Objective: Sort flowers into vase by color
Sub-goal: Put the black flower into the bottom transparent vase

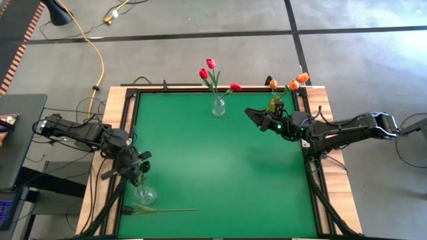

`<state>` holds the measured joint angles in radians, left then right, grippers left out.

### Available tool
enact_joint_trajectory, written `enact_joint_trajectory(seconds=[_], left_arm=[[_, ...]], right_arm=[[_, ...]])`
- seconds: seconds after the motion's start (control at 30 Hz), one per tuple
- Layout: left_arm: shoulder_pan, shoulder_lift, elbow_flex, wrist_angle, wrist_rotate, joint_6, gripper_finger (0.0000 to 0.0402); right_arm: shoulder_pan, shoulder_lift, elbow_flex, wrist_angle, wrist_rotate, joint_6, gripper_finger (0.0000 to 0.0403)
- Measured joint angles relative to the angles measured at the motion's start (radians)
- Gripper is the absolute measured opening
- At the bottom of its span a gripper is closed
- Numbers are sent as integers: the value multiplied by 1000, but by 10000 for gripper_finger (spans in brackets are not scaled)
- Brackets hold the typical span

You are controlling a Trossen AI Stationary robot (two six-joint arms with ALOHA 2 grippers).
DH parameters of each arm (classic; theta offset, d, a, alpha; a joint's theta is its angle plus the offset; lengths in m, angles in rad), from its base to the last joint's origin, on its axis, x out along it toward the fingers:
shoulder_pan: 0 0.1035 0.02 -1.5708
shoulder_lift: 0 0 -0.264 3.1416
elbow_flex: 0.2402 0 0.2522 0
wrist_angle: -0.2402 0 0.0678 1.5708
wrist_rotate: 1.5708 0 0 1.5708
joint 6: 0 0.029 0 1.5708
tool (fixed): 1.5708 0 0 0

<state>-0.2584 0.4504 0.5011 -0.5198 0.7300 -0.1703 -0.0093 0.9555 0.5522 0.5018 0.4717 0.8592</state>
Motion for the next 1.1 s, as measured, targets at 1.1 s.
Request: enact_joint_trajectory(seconds=[1.1], left_arm=[[0,1,9,-217,44,-673,121]], right_arm=[[0,0,0,8,-175,-186,245]])
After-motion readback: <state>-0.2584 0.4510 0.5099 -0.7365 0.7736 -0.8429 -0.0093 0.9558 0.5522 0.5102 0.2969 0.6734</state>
